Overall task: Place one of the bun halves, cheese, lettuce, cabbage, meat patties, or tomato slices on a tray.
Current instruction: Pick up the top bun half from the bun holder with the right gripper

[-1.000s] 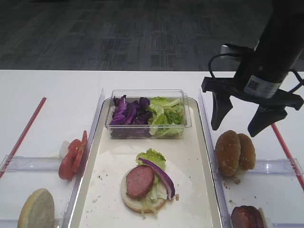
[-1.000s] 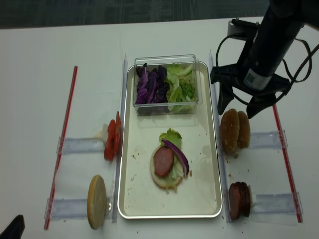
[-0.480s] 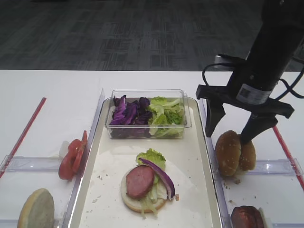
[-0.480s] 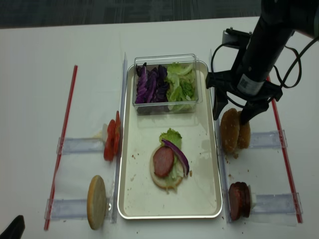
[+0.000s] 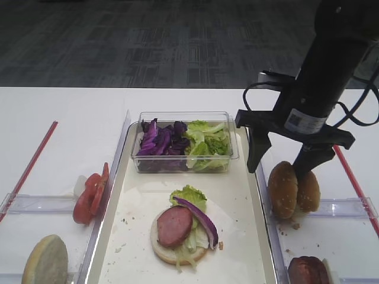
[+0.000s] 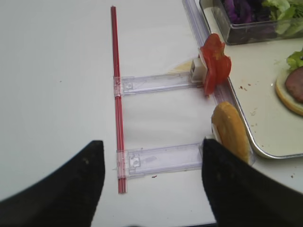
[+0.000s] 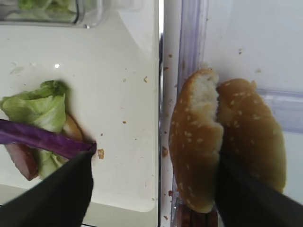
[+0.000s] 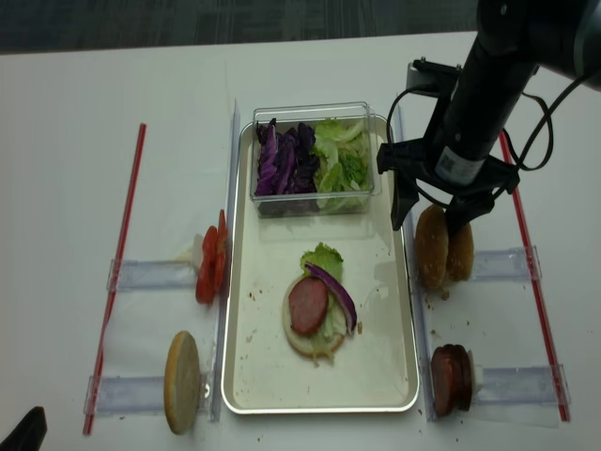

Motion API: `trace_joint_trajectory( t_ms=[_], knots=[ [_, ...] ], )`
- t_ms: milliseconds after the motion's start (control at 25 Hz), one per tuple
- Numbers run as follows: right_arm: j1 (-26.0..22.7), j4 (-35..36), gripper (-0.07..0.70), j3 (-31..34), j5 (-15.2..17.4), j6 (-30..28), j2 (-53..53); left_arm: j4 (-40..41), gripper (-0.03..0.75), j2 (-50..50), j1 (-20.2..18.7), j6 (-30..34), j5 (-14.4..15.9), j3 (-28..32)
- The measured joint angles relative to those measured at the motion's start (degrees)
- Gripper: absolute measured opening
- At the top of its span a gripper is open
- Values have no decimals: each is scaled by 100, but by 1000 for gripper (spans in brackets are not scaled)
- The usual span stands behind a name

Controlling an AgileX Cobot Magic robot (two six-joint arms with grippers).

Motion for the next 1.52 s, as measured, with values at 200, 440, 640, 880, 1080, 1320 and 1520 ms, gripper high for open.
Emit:
trace_joint_trajectory(
  t_ms=[200, 440, 640, 880, 1080, 1320, 1520],
  knots=[
    [2, 10, 538, -4, -43, -13, 104, 0, 422, 0, 0, 0, 0, 0],
    [99, -12, 538, -30, -67, -16, 285, 0, 422, 0, 0, 0, 0, 0],
    [277, -49, 528, -30, -118, -16, 431, 0, 422, 0, 0, 0, 0, 0],
    [291, -301, 394, -30, -127, -3, 431, 0, 422, 0, 0, 0, 0, 0],
    [291, -464, 271, -30, -127, -3, 431, 0, 422, 0, 0, 0, 0, 0],
    [291, -490, 180, -30, -117, -3, 439, 0, 422, 0, 0, 0, 0, 0],
    [291, -500, 173, -39, -93, -3, 439, 0, 422, 0, 0, 0, 0, 0]
  ],
)
